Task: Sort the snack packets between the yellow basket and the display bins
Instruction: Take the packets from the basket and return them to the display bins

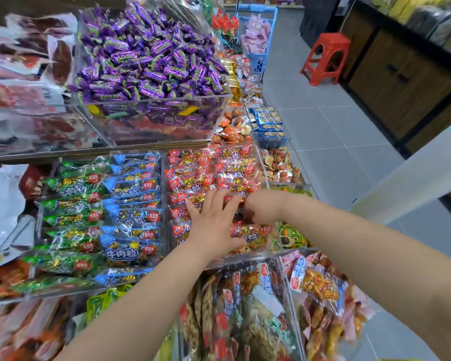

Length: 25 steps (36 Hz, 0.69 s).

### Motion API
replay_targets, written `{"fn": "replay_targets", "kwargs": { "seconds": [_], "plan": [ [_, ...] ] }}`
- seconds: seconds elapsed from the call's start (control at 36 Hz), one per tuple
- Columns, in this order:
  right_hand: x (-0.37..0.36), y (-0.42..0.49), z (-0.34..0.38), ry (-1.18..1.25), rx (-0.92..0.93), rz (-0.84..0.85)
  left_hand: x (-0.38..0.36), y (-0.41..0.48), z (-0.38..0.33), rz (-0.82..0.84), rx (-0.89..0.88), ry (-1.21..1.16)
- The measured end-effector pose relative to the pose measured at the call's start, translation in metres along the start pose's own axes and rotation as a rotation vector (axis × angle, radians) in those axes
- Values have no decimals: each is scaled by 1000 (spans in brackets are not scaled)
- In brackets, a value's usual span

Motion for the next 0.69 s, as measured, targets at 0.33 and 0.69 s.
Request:
{"fn": "replay_targets", "kwargs": {
  "seconds": [0.33,0.69],
  "plan": [
    [18,2,-37,281,-124,-448,-3,22,14,85,46,94],
    [-45,-4,-19,-109,-112,-412,-22,21,24,162,-20,230]
  ]
}}
Point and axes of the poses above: each hand's wrist, its own y-axis towards the middle knuckle, its own x-axis out of the back of the hand, z = x × y, the point moved 8 cm from there along y, towards the middle knuckle, and after that the axes turned 9 degrees about -x, right-handed, at the moved point
